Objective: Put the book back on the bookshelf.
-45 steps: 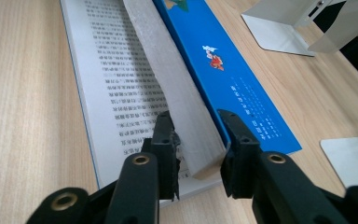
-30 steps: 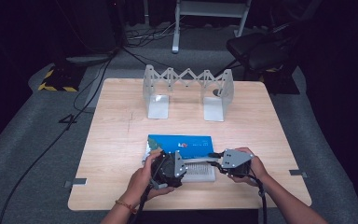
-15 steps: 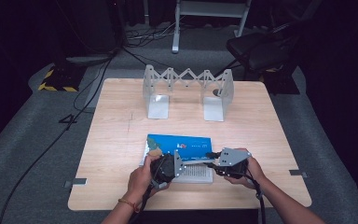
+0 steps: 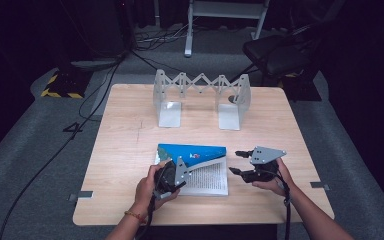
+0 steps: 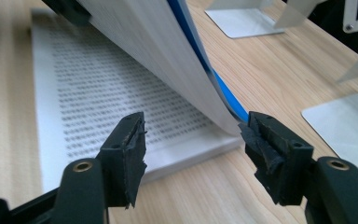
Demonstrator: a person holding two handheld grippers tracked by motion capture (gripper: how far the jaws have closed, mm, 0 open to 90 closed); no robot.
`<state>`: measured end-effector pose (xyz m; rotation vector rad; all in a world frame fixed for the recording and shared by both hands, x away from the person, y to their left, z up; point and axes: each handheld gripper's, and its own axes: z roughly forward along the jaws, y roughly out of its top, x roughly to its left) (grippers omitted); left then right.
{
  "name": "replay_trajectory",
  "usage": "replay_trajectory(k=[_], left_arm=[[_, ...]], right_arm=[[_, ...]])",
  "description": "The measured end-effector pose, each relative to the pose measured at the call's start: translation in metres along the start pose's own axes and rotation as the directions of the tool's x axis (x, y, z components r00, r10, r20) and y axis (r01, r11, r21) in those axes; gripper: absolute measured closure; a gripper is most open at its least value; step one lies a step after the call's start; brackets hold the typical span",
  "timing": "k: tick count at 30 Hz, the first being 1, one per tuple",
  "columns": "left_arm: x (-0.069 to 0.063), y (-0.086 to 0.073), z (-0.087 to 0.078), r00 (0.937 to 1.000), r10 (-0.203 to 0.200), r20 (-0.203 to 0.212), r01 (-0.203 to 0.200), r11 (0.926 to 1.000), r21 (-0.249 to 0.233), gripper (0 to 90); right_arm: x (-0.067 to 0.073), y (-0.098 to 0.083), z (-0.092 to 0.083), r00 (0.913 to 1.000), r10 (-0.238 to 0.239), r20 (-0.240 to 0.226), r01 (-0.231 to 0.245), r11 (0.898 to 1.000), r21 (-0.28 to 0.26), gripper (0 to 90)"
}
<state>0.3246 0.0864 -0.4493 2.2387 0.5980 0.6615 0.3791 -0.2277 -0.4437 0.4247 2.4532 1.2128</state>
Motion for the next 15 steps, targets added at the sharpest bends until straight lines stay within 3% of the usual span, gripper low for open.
replay_trajectory(k=[5,13,15], left_arm=[[0.001,-0.001,-0.001,0.9999,-0.008,0.008,0.008,0.9999,-0.013,75.8],[0.008,-0.006,-0.009,0.9986,-0.046,0.025,0.048,0.9967,-0.065,76.0],[0.009,-0.006,-0.011,0.9990,-0.041,0.020,0.042,0.9964,-0.074,76.2]], right_arm=[[-0.006,-0.006,0.004,0.9996,0.014,0.024,-0.015,0.999,0.037,38.7],[-0.010,-0.011,0.011,0.9994,0.034,0.003,-0.034,0.997,0.067,37.9],[-0.010,-0.012,0.014,0.9988,0.048,-0.012,-0.048,0.997,0.063,36.9]])
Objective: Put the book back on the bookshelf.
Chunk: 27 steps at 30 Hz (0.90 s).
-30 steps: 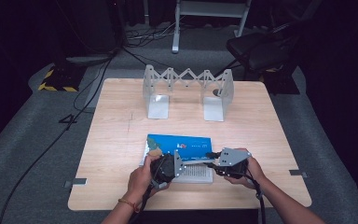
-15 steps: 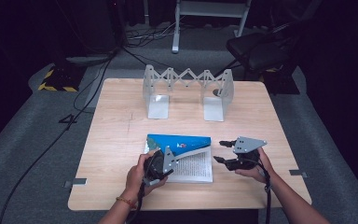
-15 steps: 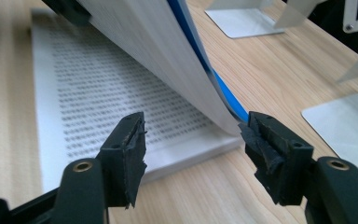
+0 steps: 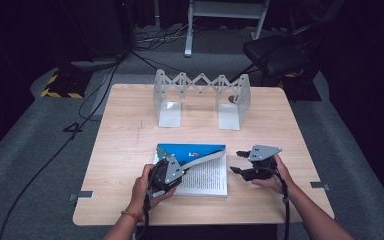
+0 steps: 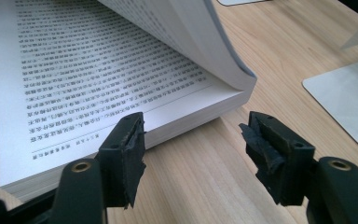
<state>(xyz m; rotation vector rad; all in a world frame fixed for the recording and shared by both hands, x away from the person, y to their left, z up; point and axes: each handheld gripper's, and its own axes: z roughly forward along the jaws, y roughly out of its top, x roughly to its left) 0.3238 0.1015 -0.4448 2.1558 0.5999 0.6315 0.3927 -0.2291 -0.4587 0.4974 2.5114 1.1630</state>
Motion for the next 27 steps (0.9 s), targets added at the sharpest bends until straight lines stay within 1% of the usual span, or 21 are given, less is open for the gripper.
replay_trajectory(k=[1,4,6,8,9,10,11,13,16,17,18,19,20,21,23,24,25,26,27], left_arm=[[0.001,0.000,-0.001,1.0000,-0.009,0.001,0.009,0.9999,-0.004,76.2],[0.002,-0.001,-0.002,1.0000,-0.003,-0.002,0.003,1.0000,-0.009,76.4],[0.003,-0.002,-0.004,0.9999,-0.015,-0.007,0.015,0.9996,-0.023,76.6],[0.004,-0.002,-0.006,0.9998,-0.015,-0.009,0.015,0.9996,-0.026,76.8],[0.004,-0.002,-0.007,0.9999,-0.013,-0.012,0.012,0.9995,-0.029,76.9],[0.005,-0.002,-0.007,0.9998,-0.012,-0.013,0.011,0.9995,-0.029,77.1],[0.005,-0.003,-0.008,0.9997,-0.017,-0.017,0.016,0.9993,-0.034,77.1],[0.005,-0.003,-0.009,0.9996,-0.020,-0.021,0.019,0.9990,-0.040,77.3],[0.006,-0.003,-0.011,0.9995,-0.020,-0.025,0.019,0.9986,-0.049,77.5],[0.006,-0.003,-0.011,0.9994,-0.018,-0.030,0.017,0.9985,-0.052,77.6],[0.006,-0.004,-0.011,0.9992,-0.023,-0.032,0.021,0.9983,-0.055,77.6],[0.007,-0.004,-0.012,0.9991,-0.031,-0.028,0.029,0.9980,-0.056,77.6],[0.007,-0.004,-0.012,0.9991,-0.031,-0.028,0.029,0.9980,-0.056,77.6],[0.006,-0.004,-0.012,0.9992,-0.023,-0.033,0.021,0.9980,-0.060,77.6],[0.006,-0.004,-0.012,0.9992,-0.026,-0.030,0.024,0.9979,-0.060,77.6],[0.006,-0.004,-0.012,0.9993,-0.017,-0.034,0.015,0.9982,-0.059,77.7],[0.006,-0.004,-0.012,0.9994,-0.022,-0.028,0.020,0.9982,-0.057,77.6],[0.006,-0.003,-0.012,0.9993,-0.018,-0.032,0.017,0.9982,-0.058,77.6],[0.006,-0.003,-0.013,0.9993,-0.018,-0.034,0.016,0.9982,-0.059,77.6]], right_arm=[[0.000,0.000,0.000,0.9999,0.005,-0.009,-0.005,1.000,-0.002,36.1],[-0.001,0.001,0.002,0.9977,0.040,-0.055,-0.041,0.999,-0.020,33.5],[-0.001,0.001,0.002,0.9947,0.055,-0.087,-0.057,0.998,-0.028,29.5],[-0.001,0.000,0.003,0.9897,0.076,-0.122,-0.081,0.996,-0.037,27.1],[-0.001,-0.001,0.004,0.9849,0.097,-0.144,-0.103,0.994,-0.040,25.6],[-0.002,-0.002,0.007,0.9771,0.128,-0.170,-0.136,0.990,-0.037,24.1],[-0.002,-0.002,0.009,0.9735,0.142,-0.179,-0.150,0.988,-0.030,22.4],[-0.002,-0.002,0.014,0.9689,0.158,-0.190,-0.164,0.986,-0.016,20.8],[-0.002,-0.003,0.019,0.9568,0.179,-0.229,-0.186,0.983,-0.006,18.9],[-0.002,-0.003,0.021,0.9540,0.186,-0.236,-0.191,0.982,0.001,18.6],[-0.001,-0.003,0.023,0.9535,0.184,-0.238,-0.187,0.982,0.013,18.4],[-0.001,-0.003,0.026,0.9506,0.185,-0.249,-0.184,0.982,0.027,18.4],[-0.001,-0.003,0.026,0.9506,0.185,-0.249,-0.184,0.982,0.027,18.4],[0.000,-0.003,0.028,0.9478,0.190,-0.256,-0.187,0.982,0.039,18.3],[0.000,-0.004,0.035,0.9418,0.199,-0.271,-0.189,0.980,0.061,18.3],[0.000,-0.004,0.037,0.9425,0.199,-0.268,-0.188,0.980,0.067,18.1],[0.000,-0.004,0.039,0.9358,0.211,-0.282,-0.198,0.977,0.076,17.8],[0.000,-0.004,0.041,0.9328,0.214,-0.290,-0.199,0.977,0.078,17.8],[0.000,-0.003,0.043,0.9320,0.210,-0.295,-0.195,0.978,0.080,17.8]])
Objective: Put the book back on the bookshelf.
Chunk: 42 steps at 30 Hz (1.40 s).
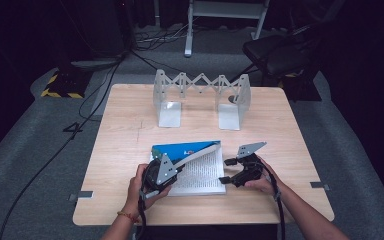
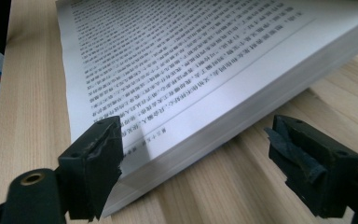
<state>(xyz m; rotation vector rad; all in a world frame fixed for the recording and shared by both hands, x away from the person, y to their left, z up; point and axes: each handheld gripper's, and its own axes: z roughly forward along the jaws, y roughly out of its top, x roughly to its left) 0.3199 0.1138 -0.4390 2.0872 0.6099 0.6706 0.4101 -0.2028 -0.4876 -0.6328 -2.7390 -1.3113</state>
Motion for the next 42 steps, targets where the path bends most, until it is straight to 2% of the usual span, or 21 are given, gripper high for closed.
replay_trajectory(k=[6,9,12,13,14,17,18,19,20,21,23,25,26,28,30,32,33,35,37,39,42], left_arm=[[0.000,0.000,0.000,1.0000,0.006,-0.001,-0.006,1.0000,0.004,77.5],[0.000,0.000,0.000,1.0000,0.005,0.002,-0.005,1.0000,0.004,77.5],[0.000,0.000,0.000,1.0000,0.003,0.006,-0.003,1.0000,0.001,77.5],[0.001,0.000,0.000,0.9999,-0.003,0.011,0.003,1.0000,-0.002,77.6],[0.002,0.000,-0.001,0.9999,-0.006,0.012,0.006,1.0000,-0.003,77.5],[0.002,0.000,-0.002,0.9999,-0.010,0.013,0.010,0.9999,-0.006,77.5],[0.002,0.000,-0.002,0.9998,-0.010,0.014,0.010,0.9999,-0.005,77.5],[0.002,0.000,-0.002,0.9998,-0.011,0.014,0.011,0.9999,-0.008,77.5],[0.003,0.000,-0.002,0.9998,-0.011,0.017,0.011,0.9999,-0.010,77.5],[0.003,0.000,-0.002,0.9998,-0.010,0.018,0.010,0.9999,-0.007,77.5],[0.003,-0.001,-0.002,0.9998,-0.012,0.019,0.012,0.9999,-0.010,77.5],[0.004,-0.001,-0.003,0.9996,-0.018,0.021,0.019,0.9997,-0.013,77.5],[0.005,-0.001,-0.004,0.9993,-0.026,0.025,0.027,0.9995,-0.019,77.5],[0.006,-0.002,-0.005,0.9993,-0.029,0.026,0.029,0.9992,-0.025,77.5],[0.006,-0.001,-0.006,0.9992,-0.031,0.027,0.031,0.9992,-0.025,77.5],[0.006,-0.002,-0.006,0.9991,-0.031,0.028,0.032,0.9991,-0.029,77.5],[0.007,-0.002,-0.006,0.9989,-0.035,0.030,0.036,0.9989,-0.031,77.6],[0.008,-0.002,-0.007,0.9988,-0.039,0.028,0.040,0.9986,-0.034,77.5],[0.009,-0.003,-0.009,0.9985,-0.040,0.038,0.042,0.9983,-0.040,77.5],[0.009,-0.004,-0.010,0.9983,-0.043,0.040,0.045,0.9981,-0.044,77.5],[0.013,-0.006,-0.013,0.9966,-0.063,0.053,0.066,0.9959,-0.062,77.3]], right_arm=[[0.001,0.001,0.002,0.9998,-0.021,0.008,0.021,1.000,0.007,17.3],[0.004,0.001,-0.002,0.9959,-0.077,0.047,0.077,0.997,0.006,19.7],[0.005,0.001,-0.014,0.9837,-0.145,0.106,0.147,0.989,-0.011,35.8],[0.005,0.001,-0.016,0.9775,-0.162,0.135,0.165,0.986,-0.011,41.6],[0.003,0.000,-0.019,0.9680,-0.185,0.170,0.187,0.982,0.000,42.4],[-0.004,-0.004,-0.022,0.9656,-0.165,0.201,0.171,0.985,-0.014,51.3],[-0.006,-0.004,-0.019,0.9626,-0.169,0.211,0.172,0.985,0.005,51.4],[-0.007,-0.004,-0.014,0.9515,-0.191,0.241,0.187,0.982,0.038,51.8],[-0.007,-0.004,-0.011,0.9463,-0.202,0.253,0.194,0.979,0.053,52.2],[-0.008,-0.004,-0.007,0.9476,-0.207,0.244,0.197,0.978,0.063,52.4],[-0.007,-0.004,-0.001,0.9387,-0.233,0.254,0.216,0.972,0.093,52.4],[-0.009,-0.003,0.002,0.9389,-0.227,0.259,0.208,0.973,0.098,49.3],[-0.011,-0.003,0.002,0.9355,-0.233,0.265,0.214,0.972,0.098,49.1],[-0.013,-0.002,0.004,0.9370,-0.217,0.273,0.201,0.976,0.088,47.3],[-0.011,-0.001,0.006,0.9311,-0.228,0.285,0.211,0.973,0.090,46.7],[-0.010,0.001,0.008,0.9192,-0.247,0.307,0.227,0.969,0.100,44.4],[-0.010,0.002,0.009,0.9191,-0.240,0.312,0.222,0.971,0.092,43.6],[-0.013,0.001,0.011,0.9271,-0.214,0.308,0.203,0.977,0.066,43.3],[-0.015,-0.001,0.012,0.9409,-0.188,0.282,0.186,0.982,0.032,43.7],[-0.014,-0.002,0.011,0.9431,-0.195,0.269,0.201,0.980,0.006,43.9],[-0.009,0.002,0.004,0.9463,-0.180,0.268,0.206,0.976,-0.070,48.0]])
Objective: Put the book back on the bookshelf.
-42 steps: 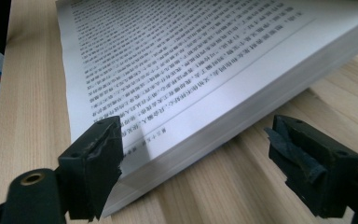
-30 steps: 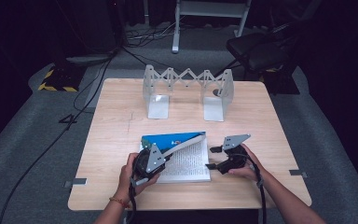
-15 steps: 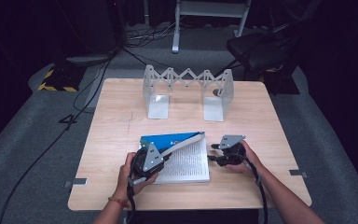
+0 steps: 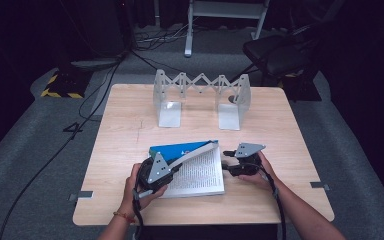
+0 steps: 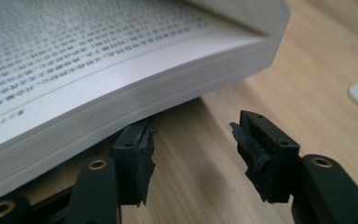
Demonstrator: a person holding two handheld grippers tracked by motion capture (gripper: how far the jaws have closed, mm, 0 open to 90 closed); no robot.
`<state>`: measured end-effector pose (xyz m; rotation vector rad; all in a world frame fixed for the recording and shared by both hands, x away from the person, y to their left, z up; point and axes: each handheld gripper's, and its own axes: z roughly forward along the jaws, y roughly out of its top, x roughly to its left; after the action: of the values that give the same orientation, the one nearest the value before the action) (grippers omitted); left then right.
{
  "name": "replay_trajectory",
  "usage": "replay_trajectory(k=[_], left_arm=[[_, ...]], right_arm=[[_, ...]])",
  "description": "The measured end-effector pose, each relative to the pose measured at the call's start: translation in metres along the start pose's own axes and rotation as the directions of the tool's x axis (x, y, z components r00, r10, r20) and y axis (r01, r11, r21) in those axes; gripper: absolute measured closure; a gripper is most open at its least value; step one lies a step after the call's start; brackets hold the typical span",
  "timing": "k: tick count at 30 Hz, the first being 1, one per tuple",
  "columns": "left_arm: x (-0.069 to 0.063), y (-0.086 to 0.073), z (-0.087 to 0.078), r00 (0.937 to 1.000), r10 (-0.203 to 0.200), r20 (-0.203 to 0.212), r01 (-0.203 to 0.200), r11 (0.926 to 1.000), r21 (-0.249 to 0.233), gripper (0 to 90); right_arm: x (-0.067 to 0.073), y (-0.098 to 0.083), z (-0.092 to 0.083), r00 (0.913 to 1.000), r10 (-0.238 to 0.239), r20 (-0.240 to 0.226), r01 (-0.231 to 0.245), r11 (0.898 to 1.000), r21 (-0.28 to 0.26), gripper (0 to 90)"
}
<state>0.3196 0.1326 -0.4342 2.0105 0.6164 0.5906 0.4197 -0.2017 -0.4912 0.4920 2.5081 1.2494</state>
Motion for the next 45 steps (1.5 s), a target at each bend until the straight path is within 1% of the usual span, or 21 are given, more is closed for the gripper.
replay_trajectory(k=[2,4,6,7,8,10,11,15,17,19,20,21,22,25,28,31,35,39,42,43,45], left_arm=[[0.002,-0.001,-0.004,0.9997,-0.022,0.006,0.022,0.9995,-0.021,77.3],[0.002,-0.001,-0.007,0.9995,-0.030,0.014,0.030,0.9990,-0.033,77.3],[0.001,-0.002,-0.008,0.9993,-0.031,0.021,0.032,0.9987,-0.039,77.2],[-0.001,-0.001,-0.009,0.9987,-0.035,0.036,0.037,0.9981,-0.049,77.2],[-0.001,-0.001,-0.009,0.9987,-0.035,0.036,0.037,0.9981,-0.049,77.2],[-0.003,0.002,-0.009,0.9963,-0.056,0.065,0.062,0.9946,-0.083,77.2],[-0.005,0.003,-0.007,0.9954,-0.062,0.073,0.068,0.9933,-0.093,77.2],[-0.011,0.008,0.004,0.9924,-0.061,0.106,0.072,0.9919,-0.105,77.0],[-0.015,0.010,0.009,0.9914,-0.055,0.119,0.070,0.9885,-0.134,77.0],[-0.015,0.012,0.011,0.9899,-0.054,0.131,0.072,0.9877,-0.139,77.0],[-0.015,0.015,0.013,0.9882,-0.052,0.144,0.073,0.9866,-0.146,77.1],[-0.015,0.017,0.018,0.9836,-0.058,0.171,0.085,0.9844,-0.154,77.0],[-0.015,0.017,0.019,0.9826,-0.058,0.176,0.086,0.9841,-0.155,76.8],[-0.015,0.015,0.019,0.9806,-0.061,0.186,0.091,0.9834,-0.157,76.2],[-0.014,0.011,0.016,0.9769,-0.076,0.199,0.110,0.9807,-0.162,75.5],[-0.018,0.009,0.010,0.9795,-0.067,0.190,0.095,0.9853,-0.142,74.4],[-0.019,0.003,0.000,0.9816,-0.069,0.178,0.094,0.9864,-0.135,73.6],[-0.023,0.000,-0.007,0.9890,-0.055,0.138,0.073,0.9892,-0.127,71.8],[-0.022,-0.001,-0.010,0.9880,-0.074,0.135,0.092,0.9869,-0.132,70.4],[-0.024,-0.002,-0.011,0.9895,-0.076,0.123,0.092,0.9872,-0.130,70.0],[-0.027,-0.004,-0.014,0.9931,-0.058,0.102,0.070,0.9908,-0.116,67.8]], right_arm=[[0.002,0.008,-0.007,0.9997,0.023,-0.009,-0.024,0.998,-0.054,50.6],[0.002,0.012,-0.010,0.9989,0.040,-0.023,-0.042,0.996,-0.076,52.0],[0.002,0.014,-0.012,0.9990,0.039,-0.023,-0.041,0.996,-0.084,52.0],[0.003,0.022,-0.020,0.9993,0.036,-0.012,-0.038,0.993,-0.113,52.0],[0.002,0.024,-0.023,0.9991,0.040,-0.012,-0.042,0.991,-0.125,52.0],[0.000,0.028,-0.032,0.9982,0.057,-0.020,-0.060,0.984,-0.167,52.3],[-0.001,0.030,-0.036,0.9980,0.057,-0.027,-0.061,0.983,-0.174,52.3],[0.002,0.036,-0.048,0.9997,0.020,0.012,-0.017,0.984,-0.176,52.1],[-0.001,0.037,-0.055,0.9991,0.037,0.021,-0.032,0.980,-0.195,52.1],[-0.006,0.038,-0.061,0.9986,0.050,0.015,-0.045,0.973,-0.224,52.2],[-0.007,0.038,-0.065,0.9982,0.055,0.024,-0.047,0.972,-0.232,52.2],[-0.007,0.039,-0.068,0.9980,0.052,0.035,-0.042,0.972,-0.233,52.3],[-0.006,0.040,-0.070,0.9980,0.045,0.044,-0.033,0.972,-0.234,52.2],[-0.004,0.042,-0.072,0.9970,0.045,0.062,-0.030,0.973,-0.231,52.3],[-0.001,0.044,-0.072,0.9972,0.034,0.066,-0.017,0.971,-0.240,52.3],[0.004,0.048,-0.072,0.9977,0.025,0.063,-0.008,0.968,-0.252,52.2],[0.012,0.056,-0.072,0.9986,0.007,0.053,0.008,0.964,-0.267,52.2],[0.020,0.063,-0.070,0.9983,-0.004,0.059,0.020,0.962,-0.274,52.1],[0.023,0.067,-0.069,0.9984,0.000,0.057,0.016,0.960,-0.279,52.1],[0.023,0.068,-0.069,0.9984,0.001,0.056,0.015,0.959,-0.282,52.1],[0.025,0.070,-0.069,0.9986,-0.002,0.053,0.017,0.959,-0.284,52.1]])
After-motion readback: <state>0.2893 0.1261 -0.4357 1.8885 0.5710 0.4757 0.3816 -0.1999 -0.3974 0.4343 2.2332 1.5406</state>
